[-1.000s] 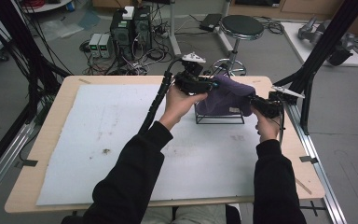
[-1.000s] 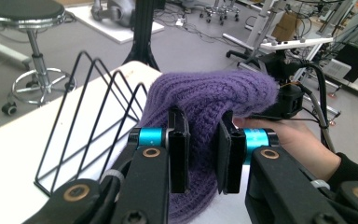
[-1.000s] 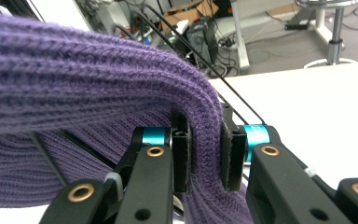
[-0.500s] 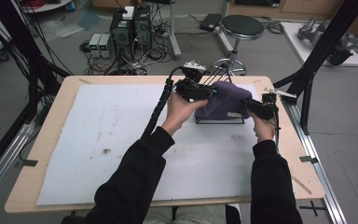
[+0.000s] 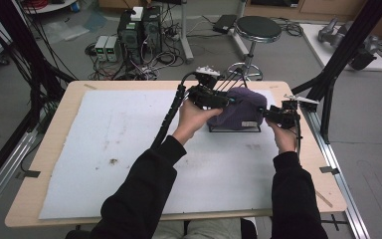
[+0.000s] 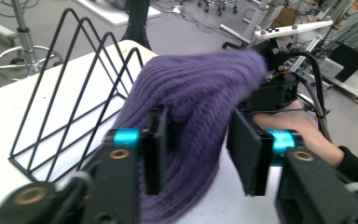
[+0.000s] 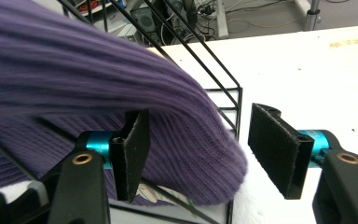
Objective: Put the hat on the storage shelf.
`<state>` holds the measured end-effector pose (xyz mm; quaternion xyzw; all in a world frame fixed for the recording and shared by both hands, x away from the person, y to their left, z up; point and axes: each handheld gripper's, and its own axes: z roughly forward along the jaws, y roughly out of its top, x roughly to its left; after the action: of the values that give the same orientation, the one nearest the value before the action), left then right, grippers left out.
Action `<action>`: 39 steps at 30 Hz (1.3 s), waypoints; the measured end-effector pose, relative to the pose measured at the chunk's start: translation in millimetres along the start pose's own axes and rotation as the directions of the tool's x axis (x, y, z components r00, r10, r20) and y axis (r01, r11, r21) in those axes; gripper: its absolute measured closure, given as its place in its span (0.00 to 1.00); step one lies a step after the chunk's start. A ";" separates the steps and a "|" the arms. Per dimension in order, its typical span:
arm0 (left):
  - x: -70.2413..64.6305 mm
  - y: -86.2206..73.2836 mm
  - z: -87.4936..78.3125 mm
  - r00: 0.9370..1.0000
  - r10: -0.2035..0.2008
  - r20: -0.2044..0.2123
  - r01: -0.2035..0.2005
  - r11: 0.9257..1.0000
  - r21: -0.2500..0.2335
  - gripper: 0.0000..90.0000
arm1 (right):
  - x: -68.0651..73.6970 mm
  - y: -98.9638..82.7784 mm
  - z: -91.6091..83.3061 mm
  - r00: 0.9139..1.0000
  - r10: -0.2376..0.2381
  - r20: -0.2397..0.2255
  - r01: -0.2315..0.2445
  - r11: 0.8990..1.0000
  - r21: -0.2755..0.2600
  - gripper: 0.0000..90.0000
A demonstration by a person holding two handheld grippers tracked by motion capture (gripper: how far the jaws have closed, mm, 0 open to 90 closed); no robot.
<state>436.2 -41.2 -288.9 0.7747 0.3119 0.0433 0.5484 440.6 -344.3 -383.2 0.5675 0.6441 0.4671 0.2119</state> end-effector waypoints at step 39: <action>39.9 -36.0 -147.9 0.881 -0.012 -0.474 -0.157 0.935 -0.316 0.24 | 56.6 -0.1 -66.2 0.975 -0.106 0.194 0.169 0.923 -0.345 0.12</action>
<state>392.0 108.9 -273.0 0.6440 0.3928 0.3040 0.5819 372.3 -315.7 -337.4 0.5106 0.5654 0.5102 0.3992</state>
